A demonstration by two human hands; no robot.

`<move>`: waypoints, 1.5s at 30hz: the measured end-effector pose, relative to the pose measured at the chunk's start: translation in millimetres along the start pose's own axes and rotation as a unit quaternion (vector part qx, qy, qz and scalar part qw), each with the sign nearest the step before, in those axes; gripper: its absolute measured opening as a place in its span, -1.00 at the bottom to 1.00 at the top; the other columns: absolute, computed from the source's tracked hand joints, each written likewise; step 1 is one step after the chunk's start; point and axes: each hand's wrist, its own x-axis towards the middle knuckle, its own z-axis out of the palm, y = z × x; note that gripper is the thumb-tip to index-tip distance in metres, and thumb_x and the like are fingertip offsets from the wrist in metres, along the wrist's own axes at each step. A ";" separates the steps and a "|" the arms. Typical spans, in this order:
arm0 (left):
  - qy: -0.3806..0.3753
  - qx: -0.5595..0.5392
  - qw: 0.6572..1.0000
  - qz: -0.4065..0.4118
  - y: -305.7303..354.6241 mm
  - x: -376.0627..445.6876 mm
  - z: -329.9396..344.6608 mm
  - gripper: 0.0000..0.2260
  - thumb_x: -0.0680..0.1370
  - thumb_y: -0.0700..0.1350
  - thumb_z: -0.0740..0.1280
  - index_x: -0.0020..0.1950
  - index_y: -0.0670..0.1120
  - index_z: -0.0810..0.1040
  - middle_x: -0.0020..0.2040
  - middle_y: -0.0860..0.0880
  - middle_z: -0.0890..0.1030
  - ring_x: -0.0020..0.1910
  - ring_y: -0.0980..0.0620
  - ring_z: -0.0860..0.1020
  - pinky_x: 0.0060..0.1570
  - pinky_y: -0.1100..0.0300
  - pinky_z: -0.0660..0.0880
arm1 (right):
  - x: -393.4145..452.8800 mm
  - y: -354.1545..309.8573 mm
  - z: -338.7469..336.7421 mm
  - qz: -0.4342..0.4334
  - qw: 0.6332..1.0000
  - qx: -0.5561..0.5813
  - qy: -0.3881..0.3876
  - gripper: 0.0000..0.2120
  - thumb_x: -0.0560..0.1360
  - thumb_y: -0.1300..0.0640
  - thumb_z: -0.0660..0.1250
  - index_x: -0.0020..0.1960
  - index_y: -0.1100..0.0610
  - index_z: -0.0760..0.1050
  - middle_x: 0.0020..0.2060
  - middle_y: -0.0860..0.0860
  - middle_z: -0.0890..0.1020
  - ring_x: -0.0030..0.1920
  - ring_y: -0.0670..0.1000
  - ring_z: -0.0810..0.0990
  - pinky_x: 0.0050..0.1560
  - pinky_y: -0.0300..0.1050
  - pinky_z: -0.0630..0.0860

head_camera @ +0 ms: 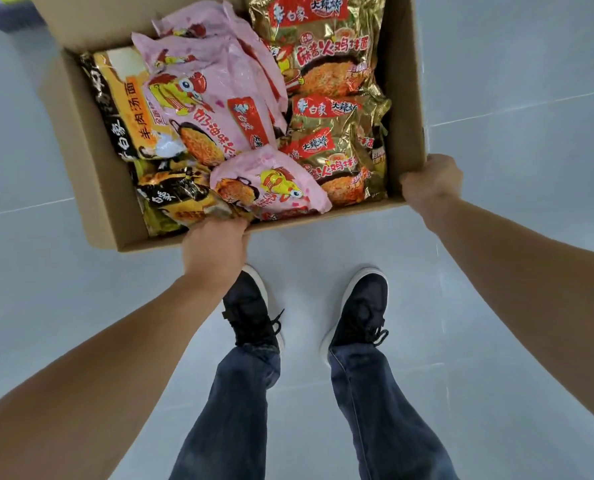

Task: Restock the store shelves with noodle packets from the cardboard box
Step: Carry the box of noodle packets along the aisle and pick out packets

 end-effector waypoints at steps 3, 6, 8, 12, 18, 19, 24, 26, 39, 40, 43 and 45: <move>0.023 0.016 0.999 0.037 -9.2 -10.1 -21.9 -0.85 0.41 -0.13 0.51 -0.26 -0.14 0.57 -0.41 -0.16 0.54 -0.45 -0.18 0.55 -0.43 0.15 0.39 | -23.1 8.6 -12.4 -0.008 1.000 0.014 -0.008 -0.80 0.40 0.32 0.19 -0.36 0.13 0.40 -0.41 0.06 0.46 -0.36 0.11 0.45 -0.39 -0.19 0.34; 0.022 0.041 0.997 0.064 -12.4 -26.6 -44.2 -0.83 0.39 -0.12 0.52 -0.28 -0.10 0.56 -0.47 -0.12 0.51 -0.50 -0.14 0.53 -0.45 0.20 0.35 | -46.9 22.1 -26.8 0.002 0.999 0.028 -0.025 -0.80 0.38 0.33 0.19 -0.39 0.15 0.39 -0.42 0.08 0.45 -0.42 0.08 0.41 -0.47 -0.23 0.28; 0.018 0.050 0.995 0.081 -6.7 -44.1 -67.0 -0.83 0.37 -0.11 0.54 -0.30 -0.08 0.56 -0.50 -0.10 0.50 -0.54 -0.12 0.52 -0.46 0.22 0.34 | -68.2 31.7 -47.9 0.004 0.999 0.036 -0.028 -0.80 0.38 0.33 0.19 -0.40 0.16 0.38 -0.43 0.08 0.44 -0.42 0.10 0.40 -0.47 -0.23 0.28; 0.018 0.061 0.989 0.130 6.9 -72.2 -98.4 -0.77 0.29 -0.15 0.58 -0.36 -0.07 0.52 -0.56 -0.06 0.44 -0.62 -0.08 0.46 -0.51 0.26 0.30 | -106.8 51.3 -89.0 0.023 0.998 0.043 -0.029 -0.81 0.39 0.32 0.19 -0.38 0.16 0.42 -0.41 0.09 0.47 -0.41 0.11 0.42 -0.46 -0.22 0.31; -0.013 0.109 0.976 0.188 52.5 -133.9 -195.0 -0.92 0.53 -0.04 0.34 -0.12 -0.01 0.56 -0.39 -0.01 0.44 -0.34 -0.11 0.60 -0.42 0.18 0.36 | -194.1 89.4 -186.5 0.074 0.995 0.069 -0.015 -0.81 0.39 0.32 0.20 -0.36 0.15 0.44 -0.40 0.08 0.48 -0.40 0.08 0.43 -0.46 -0.24 0.28; -0.022 0.117 0.973 0.199 62.1 -143.6 -213.6 -0.94 0.53 -0.04 0.33 -0.09 0.00 0.56 -0.37 0.01 0.42 -0.32 -0.09 0.60 -0.41 0.17 0.37 | -209.5 95.7 -204.0 0.084 0.994 0.072 -0.012 -0.82 0.40 0.33 0.21 -0.35 0.16 0.45 -0.40 0.08 0.48 -0.40 0.07 0.43 -0.47 -0.24 0.28; -0.036 0.158 0.953 0.256 119.4 -192.1 -313.0 -0.94 0.56 -0.02 0.28 -0.02 0.05 0.53 -0.31 0.04 0.42 -0.27 -0.03 0.57 -0.40 0.17 0.34 | -288.2 130.4 -299.7 0.123 0.985 0.122 0.020 -0.87 0.39 0.32 0.22 -0.32 0.20 0.46 -0.34 0.11 0.52 -0.30 0.15 0.49 -0.41 -0.21 0.34; -0.040 0.170 0.945 0.276 148.6 -208.0 -347.2 -0.91 0.58 0.00 0.23 -0.01 0.05 0.50 -0.29 0.04 0.40 -0.27 -0.02 0.51 -0.41 0.18 0.30 | -311.7 145.7 -337.6 0.135 0.981 0.135 0.039 -0.88 0.39 0.32 0.23 -0.30 0.20 0.47 -0.32 0.12 0.53 -0.25 0.18 0.52 -0.34 -0.14 0.39; 0.088 0.199 0.896 0.388 339.0 -273.8 -518.3 -0.82 0.56 0.10 0.27 0.08 0.06 0.50 -0.06 -0.04 0.58 -0.05 -0.11 0.60 -0.20 0.08 0.43 | -366.3 229.0 -568.9 0.130 0.959 0.207 0.143 -0.91 0.38 0.33 0.22 -0.19 0.30 0.50 -0.30 0.16 0.52 -0.22 0.20 0.53 -0.35 -0.13 0.40; 0.095 0.199 0.893 0.392 352.1 -271.7 -529.3 -0.82 0.56 0.10 0.27 0.08 0.06 0.49 -0.05 -0.04 0.59 -0.05 -0.10 0.60 -0.18 0.07 0.45 | -362.9 231.3 -585.2 0.130 0.958 0.209 0.150 -0.91 0.38 0.32 0.23 -0.18 0.30 0.50 -0.30 0.16 0.53 -0.22 0.20 0.53 -0.37 -0.14 0.39; 0.097 0.198 0.888 0.403 381.0 -261.8 -559.2 -0.83 0.56 0.09 0.26 0.08 0.05 0.48 -0.03 -0.03 0.59 -0.03 -0.09 0.60 -0.18 0.07 0.45 | -352.3 229.7 -623.0 0.126 0.958 0.200 0.160 -0.89 0.39 0.32 0.22 -0.15 0.30 0.51 -0.29 0.16 0.54 -0.23 0.17 0.52 -0.38 -0.16 0.38; 0.110 0.194 0.883 0.414 404.5 -242.7 -584.9 -0.84 0.57 0.08 0.25 0.07 0.05 0.48 -0.03 -0.03 0.59 -0.02 -0.09 0.59 -0.17 0.06 0.45 | -335.0 222.6 -655.2 0.125 0.955 0.206 0.172 -0.89 0.40 0.32 0.22 -0.14 0.30 0.51 -0.29 0.15 0.53 -0.23 0.16 0.52 -0.37 -0.16 0.39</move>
